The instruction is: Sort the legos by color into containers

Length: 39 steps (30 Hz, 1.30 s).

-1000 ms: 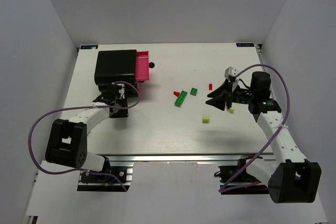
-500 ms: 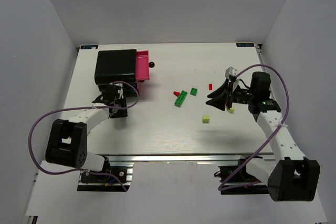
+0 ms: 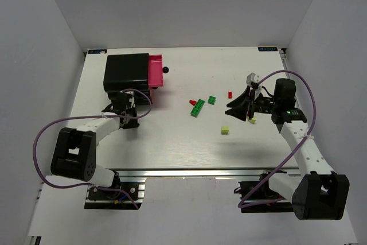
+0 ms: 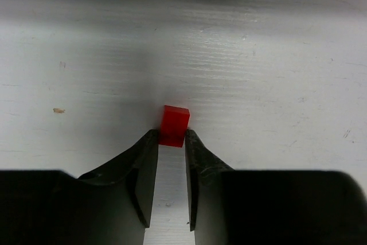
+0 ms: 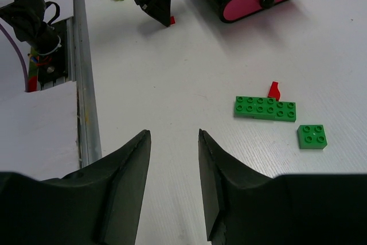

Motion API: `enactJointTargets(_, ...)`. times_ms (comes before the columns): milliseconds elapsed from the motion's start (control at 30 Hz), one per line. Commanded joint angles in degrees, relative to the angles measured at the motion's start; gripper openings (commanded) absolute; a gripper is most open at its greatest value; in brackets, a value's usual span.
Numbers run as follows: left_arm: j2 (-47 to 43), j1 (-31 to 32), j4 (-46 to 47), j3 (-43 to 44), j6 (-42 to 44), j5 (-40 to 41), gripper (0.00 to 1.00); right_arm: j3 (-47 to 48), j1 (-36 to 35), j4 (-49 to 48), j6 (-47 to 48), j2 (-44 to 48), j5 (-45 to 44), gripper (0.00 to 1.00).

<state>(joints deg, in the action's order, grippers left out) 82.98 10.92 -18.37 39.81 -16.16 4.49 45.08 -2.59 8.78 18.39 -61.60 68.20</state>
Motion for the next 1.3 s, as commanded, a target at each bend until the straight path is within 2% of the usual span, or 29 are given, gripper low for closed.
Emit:
enactJointTargets(0,0.43,-0.55,0.88,1.05,-1.06,0.17,0.35,-0.70,0.31,-2.01,-0.29,0.08,2.02,0.44)
enactJointTargets(33,0.17,-0.55,0.53,1.06,-1.15,0.17,0.32,-0.70,0.30,-2.01,-0.55,-0.01,2.19,0.44)
enactJointTargets(67,-0.62,-0.55,0.18,1.06,-1.33,0.17,0.25,-0.70,0.39,-2.01,-0.46,-0.18,2.37,0.45)
enactJointTargets(167,-2.03,-0.02,-0.52,0.97,-2.29,-0.18,0.21,-0.78,0.39,-2.01,-0.46,-0.27,2.20,0.44)
enactJointTargets(267,-4.22,0.77,-2.28,2.19,-3.26,-1.06,0.11,-0.78,0.39,-2.01,-0.46,-0.18,1.67,0.44)
enactJointTargets(433,-12.12,0.77,-4.39,2.73,-5.02,-4.40,0.07,-0.87,0.39,-2.18,-0.55,0.34,1.23,0.44)
enactJointTargets(467,-13.62,0.77,-4.83,2.81,-5.19,-7.62,0.06,-0.87,0.39,-2.18,-0.38,0.43,1.05,0.44)
enactJointTargets(600,-21.61,1.30,-7.11,3.60,-5.46,-11.94,0.05,-0.78,0.22,-2.18,-0.37,0.52,1.05,0.44)
enactJointTargets(733,-23.65,2.52,-7.21,7.29,-6.25,-17.57,0.04,-0.61,0.13,-2.01,-0.46,0.26,0.97,0.44)
enactJointTargets(833,-22.52,4.63,-6.51,12.99,-7.91,-20.57,0.04,-0.52,0.22,-1.74,-0.38,0.43,0.70,0.44)
enactJointTargets(1000,-16.02,7.97,-5.36,23.54,-10.20,-20.93,0.03,-0.52,0.22,-1.83,-0.38,0.34,0.09,0.44)
enactJointTargets(1133,-10.04,9.74,-6.76,34.24,-10.03,-15.49,0.05,-0.52,0.22,-1.75,-0.38,-0.01,-0.26,0.44)
enactJointTargets(1267,-2.49,10.87,-9.13,41.81,-9.06,-5.93,0.08,-0.52,0.22,-1.83,-0.55,-0.18,-0.62,0.44)
